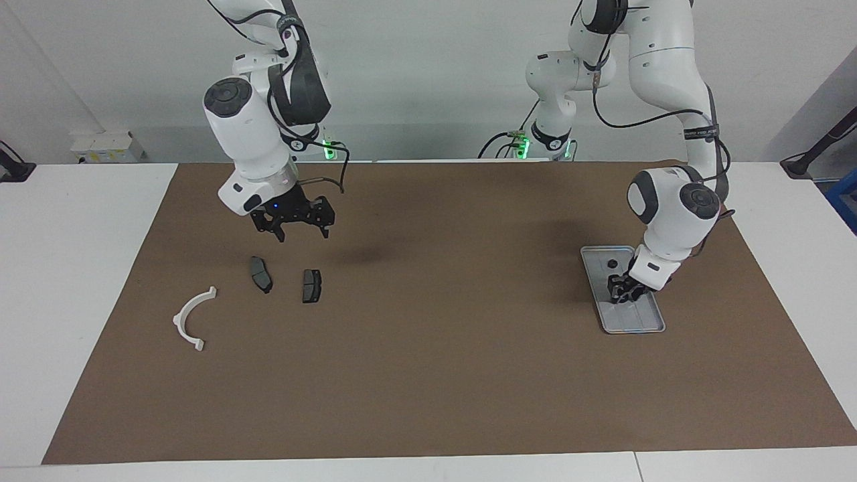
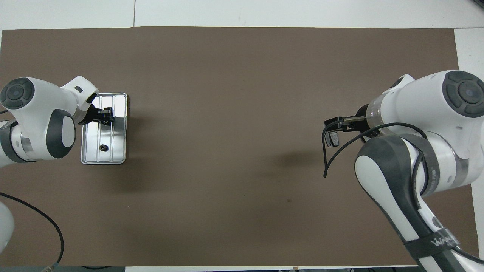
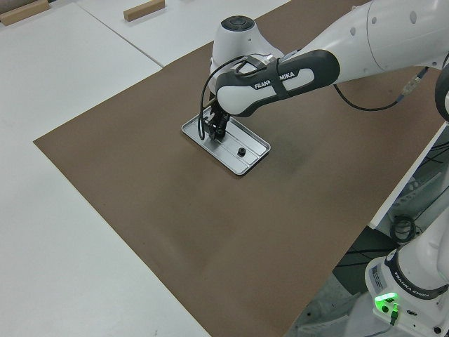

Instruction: Place bearing gear from tray to pile

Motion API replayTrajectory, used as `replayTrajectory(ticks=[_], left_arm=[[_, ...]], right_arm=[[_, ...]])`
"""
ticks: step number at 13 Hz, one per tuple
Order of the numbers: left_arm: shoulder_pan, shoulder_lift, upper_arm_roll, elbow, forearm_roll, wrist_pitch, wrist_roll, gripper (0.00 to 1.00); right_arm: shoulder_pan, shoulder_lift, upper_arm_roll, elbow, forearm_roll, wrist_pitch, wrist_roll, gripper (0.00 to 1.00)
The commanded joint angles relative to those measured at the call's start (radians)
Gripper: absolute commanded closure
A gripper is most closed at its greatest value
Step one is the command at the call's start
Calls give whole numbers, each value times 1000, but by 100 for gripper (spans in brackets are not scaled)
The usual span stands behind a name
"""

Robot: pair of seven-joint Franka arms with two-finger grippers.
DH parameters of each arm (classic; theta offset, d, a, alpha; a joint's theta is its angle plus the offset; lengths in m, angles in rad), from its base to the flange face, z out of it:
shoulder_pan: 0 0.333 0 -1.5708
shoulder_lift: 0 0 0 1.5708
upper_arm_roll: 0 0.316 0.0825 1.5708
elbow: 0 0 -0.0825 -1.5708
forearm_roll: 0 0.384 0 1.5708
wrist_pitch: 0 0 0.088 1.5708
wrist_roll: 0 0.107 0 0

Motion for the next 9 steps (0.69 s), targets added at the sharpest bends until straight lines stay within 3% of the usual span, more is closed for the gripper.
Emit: replayTrajectory(ticks=[1,2,5,9], left_arm=[[-11,2,4,9,7,-22,-6,90],[-29,5,2,66,4,-89,-30,90],[-206,48,4,271,4,-269,-355,90],[-456,71,5,307,8,-219,-720,89]], right_arm=[[8,-1,0,-6,24,13,11,0],[14,0,0,-6,22,14,13,0],[20,11,0,-6,11,23,21,0],[10,17,-2,3,8,22,8,0]])
